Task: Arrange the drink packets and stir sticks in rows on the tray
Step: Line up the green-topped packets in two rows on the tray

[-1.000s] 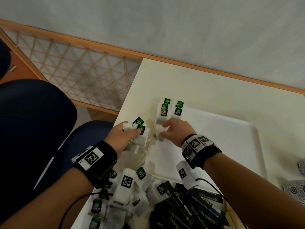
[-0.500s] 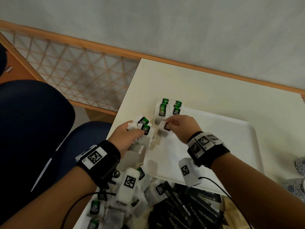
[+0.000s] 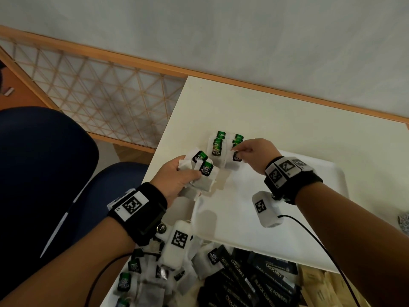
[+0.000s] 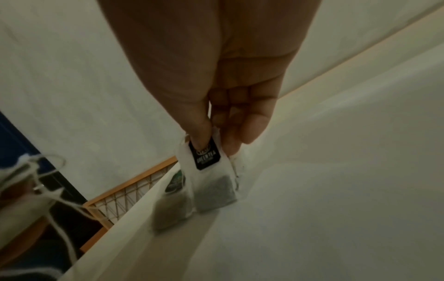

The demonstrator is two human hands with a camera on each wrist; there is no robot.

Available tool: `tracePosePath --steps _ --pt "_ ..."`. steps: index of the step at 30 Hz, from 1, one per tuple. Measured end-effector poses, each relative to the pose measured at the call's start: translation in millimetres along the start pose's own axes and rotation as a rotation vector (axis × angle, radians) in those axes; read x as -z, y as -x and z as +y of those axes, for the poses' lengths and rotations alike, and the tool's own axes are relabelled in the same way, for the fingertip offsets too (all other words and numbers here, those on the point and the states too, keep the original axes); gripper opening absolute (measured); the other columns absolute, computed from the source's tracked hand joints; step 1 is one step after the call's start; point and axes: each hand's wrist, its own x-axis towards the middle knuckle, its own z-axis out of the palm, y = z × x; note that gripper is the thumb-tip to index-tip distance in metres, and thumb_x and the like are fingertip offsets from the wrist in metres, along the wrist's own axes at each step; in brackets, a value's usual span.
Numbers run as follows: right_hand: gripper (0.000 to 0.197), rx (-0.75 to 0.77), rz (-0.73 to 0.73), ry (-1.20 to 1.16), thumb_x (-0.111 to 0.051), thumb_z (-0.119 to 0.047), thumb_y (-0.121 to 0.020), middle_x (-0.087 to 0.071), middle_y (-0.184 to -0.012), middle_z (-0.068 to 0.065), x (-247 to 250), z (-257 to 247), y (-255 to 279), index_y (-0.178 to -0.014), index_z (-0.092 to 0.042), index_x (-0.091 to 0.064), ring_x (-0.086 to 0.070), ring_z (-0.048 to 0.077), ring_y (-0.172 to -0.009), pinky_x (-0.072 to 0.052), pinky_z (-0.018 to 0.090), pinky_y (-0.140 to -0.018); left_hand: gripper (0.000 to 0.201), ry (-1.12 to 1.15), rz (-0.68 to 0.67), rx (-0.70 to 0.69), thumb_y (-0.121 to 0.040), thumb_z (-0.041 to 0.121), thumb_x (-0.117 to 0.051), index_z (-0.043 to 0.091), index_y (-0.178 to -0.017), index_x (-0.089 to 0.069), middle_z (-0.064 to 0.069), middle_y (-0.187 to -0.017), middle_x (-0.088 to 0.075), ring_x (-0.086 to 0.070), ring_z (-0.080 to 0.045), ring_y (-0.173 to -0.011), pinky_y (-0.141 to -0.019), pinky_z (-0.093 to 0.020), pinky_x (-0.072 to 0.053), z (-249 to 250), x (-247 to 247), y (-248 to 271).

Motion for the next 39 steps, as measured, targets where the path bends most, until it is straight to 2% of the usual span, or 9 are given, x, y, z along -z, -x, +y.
tracePosePath --steps 6,11,15,20,22,24,28,35,39 --pt "0.027 -0.003 0.049 -0.001 -0.052 -0.013 -0.093 -0.069 -0.108 0.001 -4 5 -11 -0.110 -0.022 -0.071 -0.052 0.011 -0.086 -0.036 0.018 -0.073 0.020 -0.036 0.000 -0.024 -0.084 -0.004 -0.063 0.016 -0.088 -0.063 -0.008 -0.084 -0.066 -0.064 -0.020 -0.069 -0.049 -0.029 -0.053 -2 -6 -4" --pt "0.024 0.005 0.124 -0.020 -0.057 -0.021 -0.092 -0.062 -0.105 -0.003 -6 12 -11 -0.112 -0.025 -0.068 -0.056 0.013 -0.092 -0.037 0.021 -0.078 0.019 -0.071 -0.004 -0.024 -0.083 -0.001 -0.066 0.017 -0.090 -0.066 -0.011 -0.087 -0.067 -0.064 -0.025 -0.074 -0.071 -0.046 -0.055 -5 -8 -4" --pt "0.016 0.075 0.190 -0.196 -0.058 -0.029 -0.092 -0.065 -0.097 -0.010 -3 0 7 -0.104 -0.026 -0.069 -0.059 0.007 -0.084 -0.042 0.014 -0.072 0.019 -0.061 0.001 -0.029 -0.082 0.001 -0.067 0.018 -0.089 -0.066 -0.011 -0.085 -0.066 -0.062 -0.027 -0.076 -0.066 -0.038 -0.052 -5 -11 -5" --pt "0.027 0.060 -0.163 -0.409 -0.072 -0.038 -0.080 -0.070 -0.084 -0.006 -12 -20 36 -0.106 -0.032 -0.064 -0.065 0.011 -0.077 -0.053 0.027 -0.073 0.027 -0.057 -0.021 -0.049 -0.077 0.009 -0.075 0.014 -0.102 -0.067 -0.012 -0.085 -0.065 -0.059 -0.026 -0.075 -0.066 -0.040 -0.047 -5 -19 -2" --pt "0.032 0.060 -0.167 -0.420 -0.076 -0.025 -0.079 -0.068 -0.074 -0.005 -14 -21 40 -0.108 -0.029 -0.063 -0.063 0.013 -0.072 -0.053 0.029 -0.070 0.019 -0.042 -0.025 -0.054 -0.080 0.007 -0.073 0.012 -0.097 -0.065 -0.007 -0.075 -0.065 -0.061 -0.015 -0.059 -0.052 -0.028 -0.051 -5 -21 0" --pt "0.031 0.049 -0.144 -0.402 -0.072 -0.016 -0.081 -0.069 -0.073 -0.003 -11 -20 41 -0.111 -0.025 -0.065 -0.064 0.012 -0.069 -0.054 0.027 -0.069 0.012 -0.034 0.002 -0.063 -0.083 0.005 -0.069 0.015 -0.088 -0.063 -0.001 -0.065 -0.059 -0.054 -0.008 -0.046 -0.039 -0.018 -0.042 -5 -20 1" --pt "0.018 0.006 -0.088 -0.382 -0.070 -0.012 -0.083 -0.069 -0.072 -0.005 -4 -13 38 -0.098 -0.023 -0.071 -0.062 0.009 -0.065 -0.054 0.023 -0.070 0.010 -0.028 0.070 -0.058 -0.084 0.010 -0.069 0.019 -0.087 -0.066 -0.007 -0.077 -0.066 -0.060 -0.021 -0.067 -0.060 -0.035 -0.051 -8 -8 1" --pt "0.017 0.079 -0.071 -0.109 -0.063 -0.019 -0.088 -0.066 -0.077 -0.010 -10 -15 29 -0.101 -0.024 -0.072 -0.061 0.011 -0.082 -0.046 0.015 -0.072 0.014 0.021 0.143 -0.039 -0.088 0.010 -0.064 0.013 -0.101 -0.066 -0.011 -0.086 -0.065 -0.061 -0.024 -0.070 -0.049 -0.034 -0.053 -4 23 3" --pt "0.018 0.098 -0.093 -0.049 -0.062 -0.022 -0.089 -0.058 -0.071 -0.018 -16 -22 18 -0.103 -0.026 -0.071 -0.057 0.009 -0.080 -0.039 0.007 -0.063 0.012 0.039 0.130 -0.057 -0.088 0.010 -0.063 0.019 -0.093 -0.068 -0.012 -0.091 -0.065 -0.059 -0.029 -0.081 -0.059 -0.038 -0.053 -2 27 2"
